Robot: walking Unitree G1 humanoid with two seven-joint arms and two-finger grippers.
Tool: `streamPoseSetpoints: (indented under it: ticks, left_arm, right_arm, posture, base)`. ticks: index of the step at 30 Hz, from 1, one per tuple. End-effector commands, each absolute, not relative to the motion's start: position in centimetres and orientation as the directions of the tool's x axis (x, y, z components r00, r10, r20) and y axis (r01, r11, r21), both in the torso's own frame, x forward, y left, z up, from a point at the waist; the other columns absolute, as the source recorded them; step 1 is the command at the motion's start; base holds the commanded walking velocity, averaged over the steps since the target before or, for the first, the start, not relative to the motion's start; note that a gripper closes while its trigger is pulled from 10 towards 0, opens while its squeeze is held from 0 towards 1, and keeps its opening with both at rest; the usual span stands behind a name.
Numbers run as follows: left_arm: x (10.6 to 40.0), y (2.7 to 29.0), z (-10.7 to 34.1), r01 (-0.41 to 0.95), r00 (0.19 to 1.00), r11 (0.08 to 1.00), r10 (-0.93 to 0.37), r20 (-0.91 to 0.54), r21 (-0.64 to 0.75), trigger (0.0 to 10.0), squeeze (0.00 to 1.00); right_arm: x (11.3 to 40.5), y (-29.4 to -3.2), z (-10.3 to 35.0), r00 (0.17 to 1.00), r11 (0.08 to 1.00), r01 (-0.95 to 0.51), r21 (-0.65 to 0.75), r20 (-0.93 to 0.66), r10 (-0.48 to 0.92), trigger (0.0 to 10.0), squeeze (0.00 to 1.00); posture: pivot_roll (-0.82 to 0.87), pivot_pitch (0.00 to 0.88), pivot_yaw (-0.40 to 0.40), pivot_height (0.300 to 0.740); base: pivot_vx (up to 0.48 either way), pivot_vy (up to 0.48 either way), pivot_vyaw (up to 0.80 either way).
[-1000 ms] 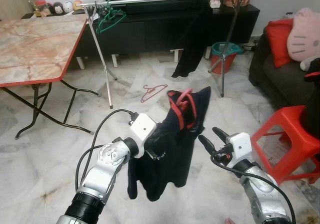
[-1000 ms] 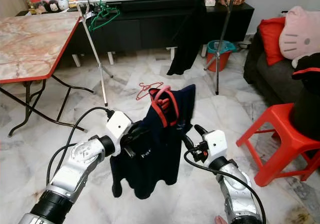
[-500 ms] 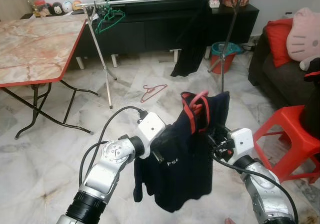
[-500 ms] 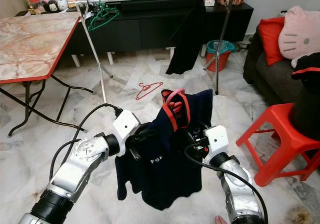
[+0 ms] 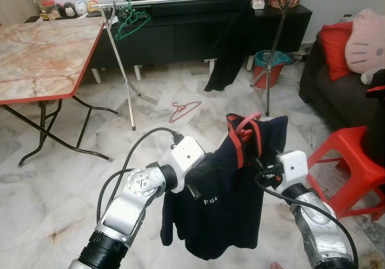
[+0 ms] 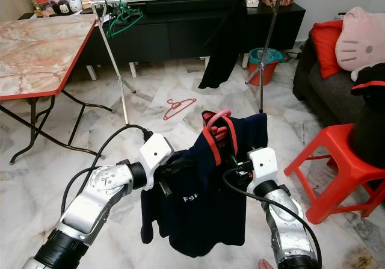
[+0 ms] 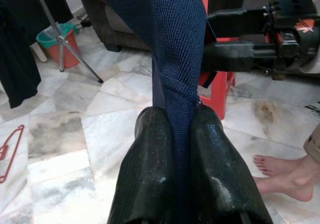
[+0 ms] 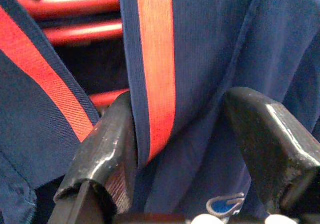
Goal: Hang hanger
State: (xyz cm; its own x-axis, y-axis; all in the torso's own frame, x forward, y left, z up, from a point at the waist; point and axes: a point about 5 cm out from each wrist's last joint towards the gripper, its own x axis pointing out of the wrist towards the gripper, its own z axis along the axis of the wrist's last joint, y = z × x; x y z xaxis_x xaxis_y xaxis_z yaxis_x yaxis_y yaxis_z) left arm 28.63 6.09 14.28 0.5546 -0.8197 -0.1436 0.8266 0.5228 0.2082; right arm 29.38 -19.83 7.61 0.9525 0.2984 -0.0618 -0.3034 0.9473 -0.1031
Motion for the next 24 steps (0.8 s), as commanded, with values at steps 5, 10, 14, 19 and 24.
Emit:
streamPoseSetpoints:
  ticks: [5,10,14,19,24]
  left_arm:
    - [28.38,5.69,15.53,0.831,0.538,0.507,-0.837,-0.098,0.227,10.0,0.00]
    - [28.35,5.65,15.52,0.832,0.537,0.507,-0.838,-0.099,0.226,10.0,0.00]
    - [28.34,5.70,15.45,0.832,0.538,0.508,-0.837,-0.101,0.225,10.0,0.00]
    - [28.34,5.72,15.48,0.831,0.539,0.509,-0.836,-0.100,0.225,10.0,0.00]
    - [28.34,5.76,15.56,0.831,0.538,0.508,-0.837,-0.099,0.226,10.0,0.00]
  right_arm:
    - [29.67,-19.98,7.77,0.959,0.953,-0.283,-0.107,-0.055,0.279,0.0,0.00]
    - [29.71,-20.00,7.74,0.960,0.955,-0.278,-0.107,-0.055,0.273,0.0,0.00]
    - [29.78,-19.94,7.66,0.961,0.956,-0.275,-0.106,-0.059,0.270,0.0,0.00]
    - [29.83,-19.93,7.66,0.962,0.956,-0.273,-0.109,-0.060,0.268,0.0,0.00]
    - [29.89,-19.94,7.64,0.963,0.957,-0.267,-0.110,-0.060,0.262,0.0,0.00]
  posture:
    - [-0.19,0.000,0.022,0.740]
    - [-0.19,0.000,0.023,0.740]
    - [-0.19,0.000,0.023,0.740]
    - [-0.19,0.000,0.022,0.740]
    - [-0.19,0.000,0.023,0.740]
  base:
    - [0.000,0.000,0.00]
    - [0.000,0.000,0.00]
    - [0.000,0.000,0.00]
    - [0.000,0.000,0.00]
    - [0.000,0.000,0.00]
